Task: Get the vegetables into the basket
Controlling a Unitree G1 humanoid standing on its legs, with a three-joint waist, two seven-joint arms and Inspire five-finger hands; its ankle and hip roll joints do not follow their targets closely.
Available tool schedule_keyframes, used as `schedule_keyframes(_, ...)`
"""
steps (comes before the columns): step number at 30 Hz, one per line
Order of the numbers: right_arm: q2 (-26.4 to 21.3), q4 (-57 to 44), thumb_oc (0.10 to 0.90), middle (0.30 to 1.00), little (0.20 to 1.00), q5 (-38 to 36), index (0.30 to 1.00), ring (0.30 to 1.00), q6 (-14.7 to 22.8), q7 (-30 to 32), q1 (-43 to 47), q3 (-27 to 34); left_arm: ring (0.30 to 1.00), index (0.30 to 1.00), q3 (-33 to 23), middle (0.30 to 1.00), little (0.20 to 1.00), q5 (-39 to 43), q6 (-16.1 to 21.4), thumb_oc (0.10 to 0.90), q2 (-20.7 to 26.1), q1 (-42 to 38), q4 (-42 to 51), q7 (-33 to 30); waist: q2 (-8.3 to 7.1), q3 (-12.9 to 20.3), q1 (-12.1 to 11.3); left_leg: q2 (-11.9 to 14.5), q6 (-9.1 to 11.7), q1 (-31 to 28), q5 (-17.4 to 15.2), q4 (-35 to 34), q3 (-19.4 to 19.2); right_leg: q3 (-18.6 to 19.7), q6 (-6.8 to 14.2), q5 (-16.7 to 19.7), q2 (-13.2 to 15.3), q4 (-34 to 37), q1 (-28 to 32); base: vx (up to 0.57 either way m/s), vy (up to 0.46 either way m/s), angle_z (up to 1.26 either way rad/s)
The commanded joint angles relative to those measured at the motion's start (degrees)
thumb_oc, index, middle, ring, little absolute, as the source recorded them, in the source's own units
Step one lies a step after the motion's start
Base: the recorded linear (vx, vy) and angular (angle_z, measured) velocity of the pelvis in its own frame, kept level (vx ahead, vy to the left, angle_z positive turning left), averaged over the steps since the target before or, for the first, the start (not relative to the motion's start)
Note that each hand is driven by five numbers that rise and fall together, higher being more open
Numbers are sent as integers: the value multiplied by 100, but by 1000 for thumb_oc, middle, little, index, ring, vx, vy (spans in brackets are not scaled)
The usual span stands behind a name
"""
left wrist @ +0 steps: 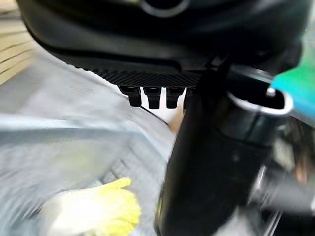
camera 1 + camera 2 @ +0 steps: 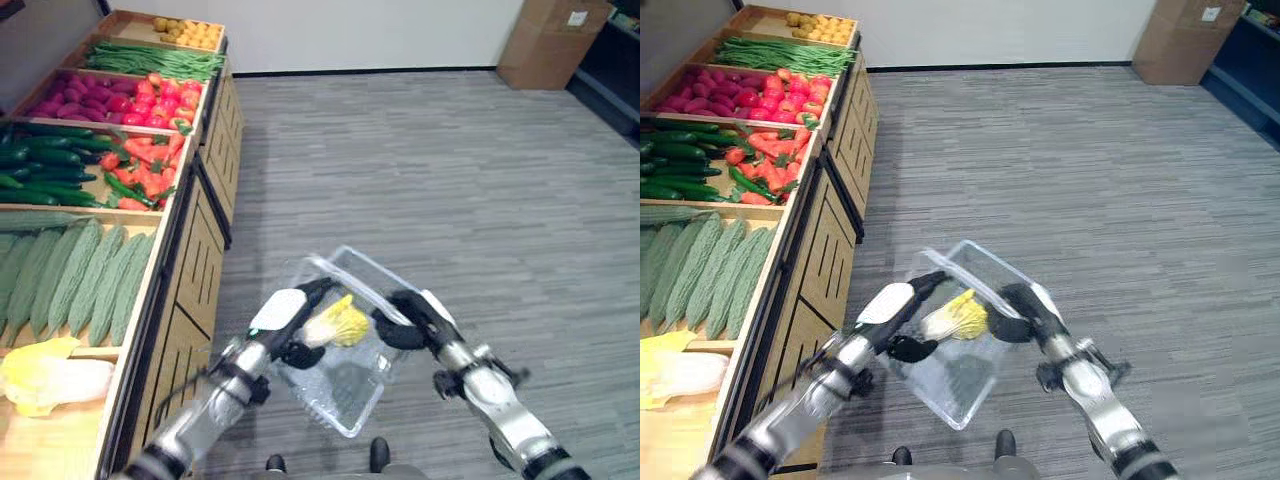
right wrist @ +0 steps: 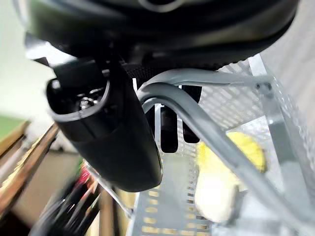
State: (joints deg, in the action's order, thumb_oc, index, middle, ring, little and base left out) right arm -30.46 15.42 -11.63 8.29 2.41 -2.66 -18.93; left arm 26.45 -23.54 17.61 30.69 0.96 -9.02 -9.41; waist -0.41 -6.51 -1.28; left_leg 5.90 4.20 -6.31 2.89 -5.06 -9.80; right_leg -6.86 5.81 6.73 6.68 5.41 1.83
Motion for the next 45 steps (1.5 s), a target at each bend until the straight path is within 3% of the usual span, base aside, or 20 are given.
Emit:
schedule_keyframes(1,236,-361,400,300,300,-53,300,300,775,192,305,822,1000,1000,-581,1000,1000,4212,116,900,43,205,342,1284,-148,397,-72,3,116,117,-137,6,250,-327,477,-78,519,-41,202,0,0,0)
schedule_keyframes(2,283,-296,400,300,300,15,300,300,770,226,175,954,1000,1000,-748,1000,1000,4917,-44,900,29,553,304,1542,-141,385,-77,-6,110,127,-124,6,279,-357,478,-70,523,-41,208,5,18,5)
schedule_keyframes(5,346,461,400,300,300,340,300,300,673,297,-137,1427,1000,1000,-1153,1000,1000,5744,-391,900,105,1336,-35,2116,-103,363,-119,-33,93,149,-96,6,360,-423,488,-68,543,-41,239,16,20,27)
schedule_keyframes(9,451,1427,400,300,300,436,300,300,599,370,-378,1881,1000,1000,-1752,1000,1000,4926,-425,900,-324,1596,-2092,1930,-105,342,-187,-61,78,207,-54,6,440,-475,485,-58,554,-41,227,-7,6,12)
schedule_keyframes(12,575,2313,400,300,300,436,300,300,555,502,-346,2104,1000,1000,-2279,1000,1000,4166,-459,900,-1053,1179,-4322,1463,-124,298,-190,-52,74,245,-26,6,443,-492,463,-52,541,-41,184,-15,9,6)
schedule_keyframes(16,630,3490,400,300,300,361,300,300,433,650,-56,2020,1000,1000,-2342,1000,1000,2887,-679,900,-1426,656,-6139,1033,-173,138,-171,-66,46,216,-61,90,360,-412,449,-36,560,-41,163,-19,24,-3)
schedule_keyframes(19,621,4002,400,300,300,253,300,300,328,720,145,1982,1000,1000,-2157,1000,1000,2381,-778,900,-1559,460,-6299,848,-287,-198,-193,-231,-79,756,-467,1015,351,-278,488,93,768,-125,26,-111,125,-19)
schedule_keyframes(26,754,4331,400,300,300,17,300,300,273,732,230,2009,1000,1000,-1851,1000,1000,2031,-762,900,-1286,178,-6013,559,-422,-449,-153,-517,-364,822,-673,1156,400,-40,606,189,1052,-1116,-472,-18,178,-5)
schedule_keyframes(33,927,4310,400,300,300,-358,300,300,350,641,165,2018,1000,1000,-1912,1000,1000,2120,-762,900,-1239,67,-6076,443,-472,-388,-168,-587,-387,721,-516,836,441,-105,634,403,1050,-1069,-444,28,32,5)
schedule_keyframes(39,982,4913,400,300,300,-525,300,300,312,479,162,2084,1000,1000,-2054,1000,1000,2197,-809,900,-1327,191,-6295,493,-465,-179,-276,-525,-281,569,-342,428,450,-379,602,68,967,-673,-213,18,-46,-1)
schedule_keyframes(45,975,5126,400,300,300,-483,300,300,258,356,116,2046,1000,1000,-2142,1000,1000,2214,-843,900,-1364,251,-6427,546,-432,-45,-281,-438,-190,469,-224,213,495,-485,565,-4,887,-474,-80,19,-72,7)
